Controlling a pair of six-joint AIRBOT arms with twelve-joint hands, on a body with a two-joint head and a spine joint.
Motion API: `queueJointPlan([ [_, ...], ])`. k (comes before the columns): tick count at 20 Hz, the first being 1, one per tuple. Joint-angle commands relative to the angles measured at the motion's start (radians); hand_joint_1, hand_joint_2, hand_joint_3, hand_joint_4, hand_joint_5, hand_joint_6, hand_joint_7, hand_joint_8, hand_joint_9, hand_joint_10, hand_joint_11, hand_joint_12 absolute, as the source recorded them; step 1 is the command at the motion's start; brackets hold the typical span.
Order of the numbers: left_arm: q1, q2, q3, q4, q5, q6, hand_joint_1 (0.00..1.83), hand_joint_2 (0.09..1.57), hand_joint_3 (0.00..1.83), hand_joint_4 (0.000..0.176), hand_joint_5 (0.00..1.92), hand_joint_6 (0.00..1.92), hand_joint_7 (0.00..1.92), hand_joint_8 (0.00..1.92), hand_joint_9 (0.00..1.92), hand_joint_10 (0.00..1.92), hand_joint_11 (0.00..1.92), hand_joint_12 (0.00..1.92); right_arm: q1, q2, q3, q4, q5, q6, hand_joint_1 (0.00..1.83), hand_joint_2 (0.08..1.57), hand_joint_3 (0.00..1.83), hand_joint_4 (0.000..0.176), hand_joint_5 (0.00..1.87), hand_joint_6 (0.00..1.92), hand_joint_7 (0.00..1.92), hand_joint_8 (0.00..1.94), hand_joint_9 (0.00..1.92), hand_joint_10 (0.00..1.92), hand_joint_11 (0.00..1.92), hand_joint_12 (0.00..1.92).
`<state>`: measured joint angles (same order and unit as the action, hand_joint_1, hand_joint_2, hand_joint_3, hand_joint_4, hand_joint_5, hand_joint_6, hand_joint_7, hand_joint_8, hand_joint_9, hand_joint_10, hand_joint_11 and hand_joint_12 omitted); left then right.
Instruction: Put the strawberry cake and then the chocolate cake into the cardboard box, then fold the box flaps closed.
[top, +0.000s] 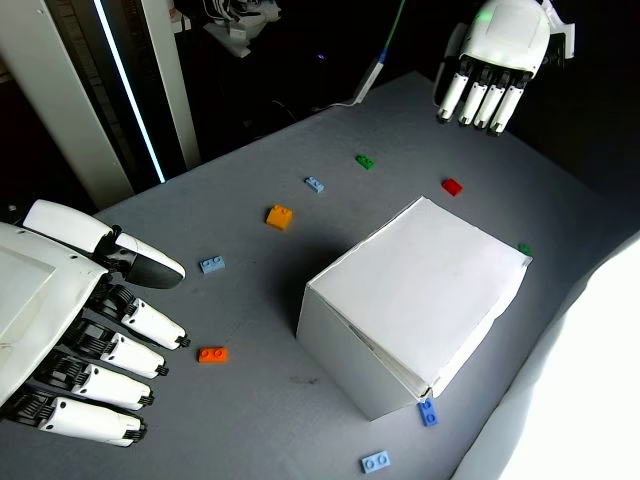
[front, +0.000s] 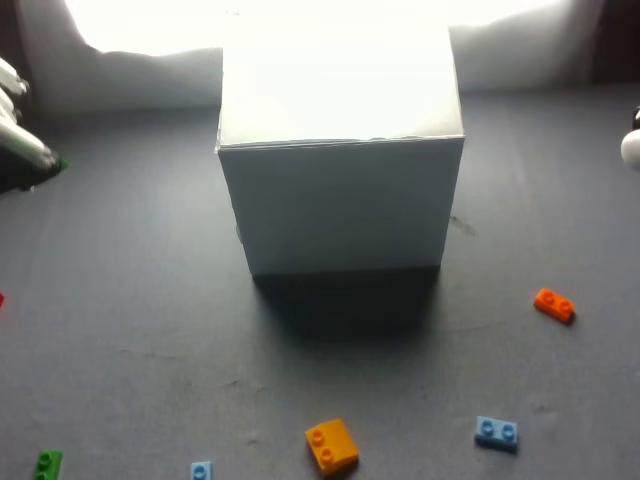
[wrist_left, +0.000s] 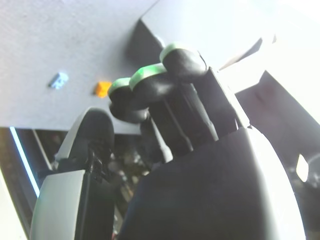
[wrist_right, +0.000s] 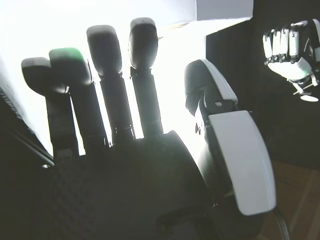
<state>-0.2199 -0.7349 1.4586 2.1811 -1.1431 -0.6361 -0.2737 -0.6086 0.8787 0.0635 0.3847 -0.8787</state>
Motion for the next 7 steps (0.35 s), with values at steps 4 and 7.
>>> queueJointPlan([
  [4, -0.01, 0.009, 0.005, -0.082, 0.012, -0.018, 0.41, 1.41, 0.07, 0.0, 0.67, 1.77, 0.93, 1.66, 0.84, 1.9, 0.61, 1.92, 0.006, 0.011, -0.01, -0.012, 0.079, 0.003, 0.0, 1.44, 0.0, 0.0, 0.89, 1.79, 1.05, 1.78, 1.03, 1.92, 0.85, 1.92],
  [7, -0.025, 0.008, 0.007, -0.088, 0.008, -0.03, 0.66, 1.37, 0.12, 0.174, 0.49, 1.8, 0.93, 1.66, 0.84, 1.92, 0.6, 1.92, -0.003, 0.006, -0.018, -0.045, 0.075, 0.004, 0.1, 1.42, 0.0, 0.0, 0.87, 1.75, 1.04, 1.81, 1.01, 1.92, 0.81, 1.92],
])
